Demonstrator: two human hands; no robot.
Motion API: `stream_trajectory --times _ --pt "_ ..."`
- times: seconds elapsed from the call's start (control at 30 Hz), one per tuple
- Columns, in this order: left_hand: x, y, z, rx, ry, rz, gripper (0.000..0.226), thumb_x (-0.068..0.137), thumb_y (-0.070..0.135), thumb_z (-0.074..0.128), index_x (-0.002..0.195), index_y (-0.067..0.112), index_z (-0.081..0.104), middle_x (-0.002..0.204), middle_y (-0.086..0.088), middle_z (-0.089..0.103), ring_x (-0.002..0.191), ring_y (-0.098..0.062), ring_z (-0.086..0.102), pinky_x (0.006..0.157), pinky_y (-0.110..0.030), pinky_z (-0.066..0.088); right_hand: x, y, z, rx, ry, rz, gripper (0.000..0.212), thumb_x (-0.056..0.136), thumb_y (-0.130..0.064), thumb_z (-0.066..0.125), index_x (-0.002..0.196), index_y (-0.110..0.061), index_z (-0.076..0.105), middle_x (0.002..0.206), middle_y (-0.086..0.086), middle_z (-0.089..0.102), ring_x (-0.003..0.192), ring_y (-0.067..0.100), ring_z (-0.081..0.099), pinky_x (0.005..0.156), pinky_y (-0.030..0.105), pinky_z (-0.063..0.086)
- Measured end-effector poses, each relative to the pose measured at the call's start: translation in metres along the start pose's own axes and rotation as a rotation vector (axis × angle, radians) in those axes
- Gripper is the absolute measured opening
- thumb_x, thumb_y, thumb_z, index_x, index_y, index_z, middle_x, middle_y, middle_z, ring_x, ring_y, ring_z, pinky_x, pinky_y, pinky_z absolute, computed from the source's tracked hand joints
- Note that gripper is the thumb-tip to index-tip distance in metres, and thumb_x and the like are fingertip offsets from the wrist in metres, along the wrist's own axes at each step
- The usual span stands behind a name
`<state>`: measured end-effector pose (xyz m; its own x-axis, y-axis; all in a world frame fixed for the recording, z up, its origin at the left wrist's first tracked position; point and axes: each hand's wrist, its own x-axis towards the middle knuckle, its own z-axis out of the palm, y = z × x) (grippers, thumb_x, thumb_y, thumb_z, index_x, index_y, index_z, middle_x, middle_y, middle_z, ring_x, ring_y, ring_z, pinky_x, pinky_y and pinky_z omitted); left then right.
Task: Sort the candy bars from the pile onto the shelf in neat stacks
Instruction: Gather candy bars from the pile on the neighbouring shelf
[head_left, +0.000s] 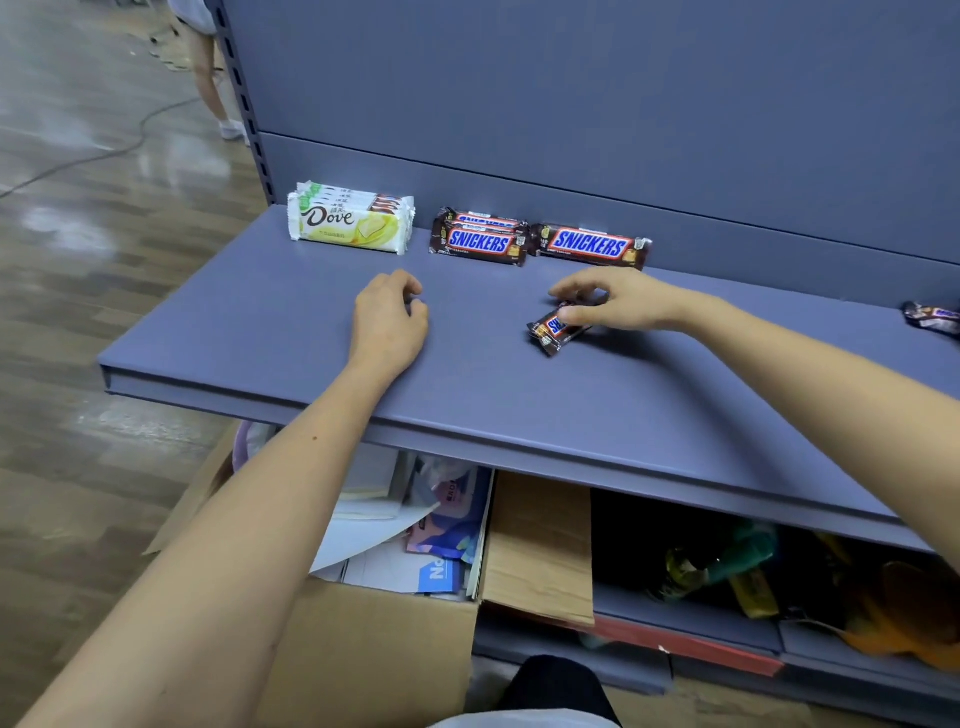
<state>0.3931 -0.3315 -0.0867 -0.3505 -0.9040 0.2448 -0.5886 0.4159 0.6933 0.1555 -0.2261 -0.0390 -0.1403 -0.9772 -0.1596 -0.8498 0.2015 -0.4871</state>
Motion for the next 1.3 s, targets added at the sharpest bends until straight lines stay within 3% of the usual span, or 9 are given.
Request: stream_trajectory --times 0.13,0.27,0.37,0.6,0.83,0.97,1.07,1.13,1.3 --pt "-0.003 0.002 -0.001 -0.020 0.004 -0.013 0.023 0.087 0.005 0.047 0.105 0.001 0.061 0.109 -0.017 0.062 0.098 -0.030 0.059 0.087 -0.025 0.039 -0.003 -0.002 0.003 -0.088 -0.081 -0.049 0.046 0.081 -0.022 0.071 0.124 -0.016 0.056 0.111 -0.007 0.051 0.104 0.007 0.046 0.085 0.011 0.033" --pt "-0.005 0.007 -0.006 -0.074 -0.014 -0.032 0.024 0.088 0.006 0.047 0.107 0.003 0.061 0.115 -0.014 0.061 0.102 -0.025 0.059 0.082 -0.015 0.033 -0.004 -0.007 0.010 -0.177 0.038 -0.038 0.041 0.076 -0.024 0.075 0.112 -0.011 0.060 0.099 -0.001 0.049 0.090 0.013 0.045 0.072 0.019 0.032" --pt "-0.006 0.018 -0.008 -0.111 -0.055 -0.039 0.024 0.089 0.009 0.049 0.109 0.008 0.062 0.119 -0.008 0.061 0.104 -0.021 0.058 0.082 -0.014 0.031 -0.008 -0.011 0.013 -0.115 0.089 -0.047 0.036 0.073 -0.020 0.077 0.102 -0.010 0.058 0.091 -0.001 0.055 0.083 0.015 0.048 0.061 0.009 0.034" --pt "-0.014 0.061 0.013 -0.202 -0.318 0.072 0.024 0.088 0.013 0.057 0.112 0.011 0.059 0.115 -0.004 0.064 0.090 -0.011 0.053 0.071 -0.008 0.033 -0.012 -0.014 0.015 0.069 0.161 -0.083 0.026 0.075 -0.014 0.076 0.092 -0.018 0.056 0.088 -0.002 0.060 0.079 0.012 0.053 0.062 0.006 0.038" --pt "-0.015 0.094 0.047 -0.137 -0.368 0.136 0.024 0.087 0.016 0.059 0.111 0.015 0.063 0.104 -0.002 0.065 0.087 -0.015 0.055 0.073 -0.012 0.036 -0.030 0.008 0.004 0.368 0.204 -0.054 0.043 0.080 -0.003 0.068 0.120 -0.010 0.053 0.093 0.001 0.059 0.075 -0.004 0.057 0.074 0.007 0.045" --pt "-0.015 0.116 0.068 -0.600 -0.393 -0.077 0.012 0.088 0.007 0.059 0.097 0.014 0.061 0.084 -0.002 0.063 0.068 -0.010 0.058 0.062 -0.014 0.051 -0.046 0.034 -0.008 0.809 0.316 -0.054 0.061 0.079 0.009 0.062 0.129 -0.019 0.040 0.113 -0.002 0.054 0.100 0.008 0.056 0.084 0.017 0.050" --pt "-0.017 0.142 0.085 -0.904 -0.401 -0.244 0.012 0.090 0.002 0.054 0.087 0.013 0.054 0.079 -0.001 0.060 0.068 -0.006 0.057 0.061 -0.012 0.049 -0.055 0.049 -0.018 1.056 0.278 0.009 0.045 0.085 0.007 0.057 0.122 -0.016 0.046 0.107 0.003 0.059 0.087 0.007 0.063 0.077 0.018 0.053" --pt "-0.017 0.160 0.098 -1.007 -0.400 -0.297 0.017 0.090 0.000 0.053 0.082 0.015 0.051 0.080 -0.002 0.059 0.070 -0.007 0.057 0.063 -0.012 0.050 -0.059 0.055 -0.023 1.001 0.254 0.049 0.023 0.090 -0.002 0.054 0.107 -0.018 0.055 0.096 0.000 0.063 0.076 0.002 0.064 0.075 0.017 0.051" --pt "-0.020 0.184 0.125 -0.912 -0.477 -0.238 0.014 0.089 0.005 0.058 0.085 0.017 0.053 0.078 0.000 0.059 0.071 -0.008 0.057 0.066 -0.018 0.047 -0.065 0.074 -0.033 0.928 0.335 0.124 0.013 0.092 -0.015 0.055 0.081 -0.021 0.055 0.078 -0.004 0.059 0.066 0.005 0.055 0.063 0.013 0.046"
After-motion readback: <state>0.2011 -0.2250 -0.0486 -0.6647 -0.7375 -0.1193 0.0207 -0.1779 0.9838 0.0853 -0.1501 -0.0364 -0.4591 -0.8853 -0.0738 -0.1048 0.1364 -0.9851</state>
